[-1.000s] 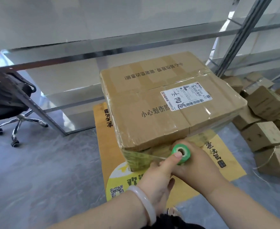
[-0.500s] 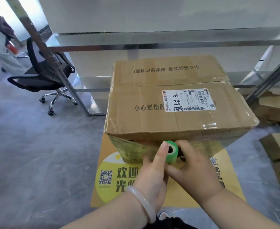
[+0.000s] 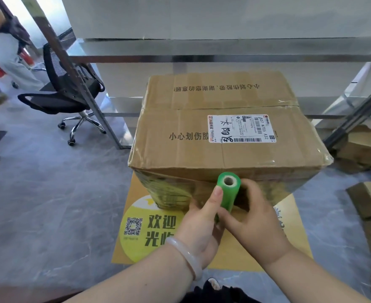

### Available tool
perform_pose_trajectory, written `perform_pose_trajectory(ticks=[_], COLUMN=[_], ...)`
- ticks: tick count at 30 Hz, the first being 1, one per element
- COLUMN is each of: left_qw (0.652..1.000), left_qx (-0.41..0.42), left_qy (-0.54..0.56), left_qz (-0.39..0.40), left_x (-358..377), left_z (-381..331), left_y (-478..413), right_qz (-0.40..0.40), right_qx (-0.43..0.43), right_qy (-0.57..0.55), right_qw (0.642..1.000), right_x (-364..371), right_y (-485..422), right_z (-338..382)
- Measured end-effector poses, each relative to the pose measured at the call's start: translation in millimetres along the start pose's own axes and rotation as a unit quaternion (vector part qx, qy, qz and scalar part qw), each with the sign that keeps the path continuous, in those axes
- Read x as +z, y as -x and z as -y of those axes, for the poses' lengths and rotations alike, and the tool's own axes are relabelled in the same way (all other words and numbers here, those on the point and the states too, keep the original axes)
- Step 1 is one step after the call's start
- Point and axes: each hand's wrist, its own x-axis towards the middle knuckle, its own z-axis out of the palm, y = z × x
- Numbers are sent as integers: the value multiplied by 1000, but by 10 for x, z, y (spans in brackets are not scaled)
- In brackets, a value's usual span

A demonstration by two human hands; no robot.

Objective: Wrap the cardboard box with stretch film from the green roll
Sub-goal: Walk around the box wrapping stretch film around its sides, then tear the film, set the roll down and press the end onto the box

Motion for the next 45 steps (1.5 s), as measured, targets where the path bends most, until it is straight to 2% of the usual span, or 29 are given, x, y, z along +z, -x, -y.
perform_pose_trajectory(ticks=[7, 13, 19, 22, 25, 27, 28, 29, 30, 32, 33, 34, 36, 38, 43, 45], left_qw=[999, 998, 998, 995, 981, 959, 940, 909, 858, 724, 666, 635, 610, 599, 616, 610], left_qx=[-4, -7, 8, -9, -57, -68, -21, 75, 210, 441, 503, 527, 528, 529, 507, 506], left_qy=[-29, -41, -48, -94, -185, -274, -340, -410, -467, -531, -550, -563, -589, -600, -604, -610], left_qz=[-27, -41, -27, -17, 7, -1, -17, -31, -38, 2, 28, 46, 49, 29, 1, -8], left_x=[95, 188, 142, 35, -109, -233, -283, -310, -292, -220, -179, -139, -52, 4, 100, 122], left_z=[86, 90, 72, 23, -85, -123, -145, -183, -254, -400, -455, -506, -571, -579, -541, -547], left_y=[-91, -176, -200, -109, 54, 181, 250, 308, 359, 379, 337, 279, 191, 151, 73, 53], right_qz=[-45, -48, -46, -56, -58, -51, -45, -42, -38, -28, -23, -20, -15, -10, 11, 19], right_qx=[-31, 2, -26, -26, -30, -20, -17, -17, -20, -28, -35, -42, -57, -68, -100, -95], right_qy=[43, -8, 49, 59, 71, 63, 57, 53, 50, 43, 38, 33, 26, 19, 25, 24], right_qw=[998, 999, 997, 996, 995, 997, 997, 998, 998, 998, 998, 998, 998, 997, 995, 995], right_x=[-12, -53, -136, -155, -161, -169, -172, -177, -186, -201, -208, -213, -229, -241, -260, -272], right_y=[-20, -17, -80, -102, -114, -114, -114, -114, -113, -113, -115, -117, -118, -111, -84, -86], right_z=[-38, -17, -23, -54, -72, -88, -99, -109, -118, -111, -105, -101, -95, -112, -158, -181])
